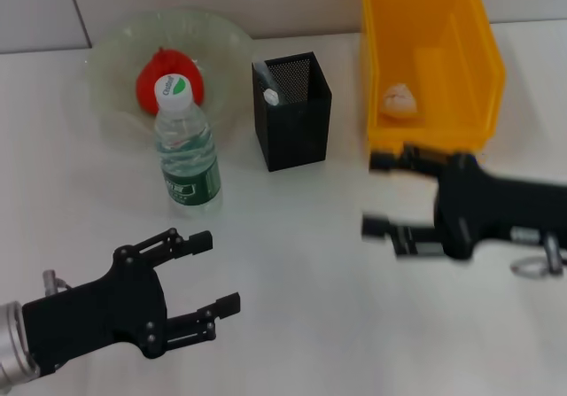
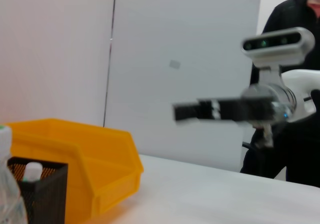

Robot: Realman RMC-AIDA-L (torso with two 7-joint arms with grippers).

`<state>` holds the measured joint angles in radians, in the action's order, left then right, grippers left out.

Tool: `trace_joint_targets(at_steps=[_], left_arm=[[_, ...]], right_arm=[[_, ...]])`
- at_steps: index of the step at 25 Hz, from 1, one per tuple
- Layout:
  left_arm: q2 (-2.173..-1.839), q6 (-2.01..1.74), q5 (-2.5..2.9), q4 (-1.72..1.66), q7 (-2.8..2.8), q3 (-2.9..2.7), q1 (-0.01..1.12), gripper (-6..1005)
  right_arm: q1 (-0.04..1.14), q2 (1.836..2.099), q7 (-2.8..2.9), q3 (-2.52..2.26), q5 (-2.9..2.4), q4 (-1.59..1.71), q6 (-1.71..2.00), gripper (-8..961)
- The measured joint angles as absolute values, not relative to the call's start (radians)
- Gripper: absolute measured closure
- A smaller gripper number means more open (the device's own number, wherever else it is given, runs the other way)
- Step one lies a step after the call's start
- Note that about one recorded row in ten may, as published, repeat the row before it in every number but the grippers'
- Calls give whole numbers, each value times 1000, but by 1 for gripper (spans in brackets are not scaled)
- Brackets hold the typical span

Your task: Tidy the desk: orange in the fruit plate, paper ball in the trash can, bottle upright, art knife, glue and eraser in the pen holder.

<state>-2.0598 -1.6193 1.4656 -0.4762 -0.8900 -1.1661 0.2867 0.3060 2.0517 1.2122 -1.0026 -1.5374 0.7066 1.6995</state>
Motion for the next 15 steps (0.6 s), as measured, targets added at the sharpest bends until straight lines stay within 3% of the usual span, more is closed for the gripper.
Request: trace_joint_targets(at_steps=[3, 15], left_arm=[[-2055, -1622, 1467, -477, -896, -1166, 303, 193], [-2016, -1622, 1479, -479, -945, -1164, 334, 193]], right_arm=[[284, 2061, 1163, -969, -1624, 683, 1744, 116], [280, 2075, 1034, -967, -1662, 550, 1727, 113]])
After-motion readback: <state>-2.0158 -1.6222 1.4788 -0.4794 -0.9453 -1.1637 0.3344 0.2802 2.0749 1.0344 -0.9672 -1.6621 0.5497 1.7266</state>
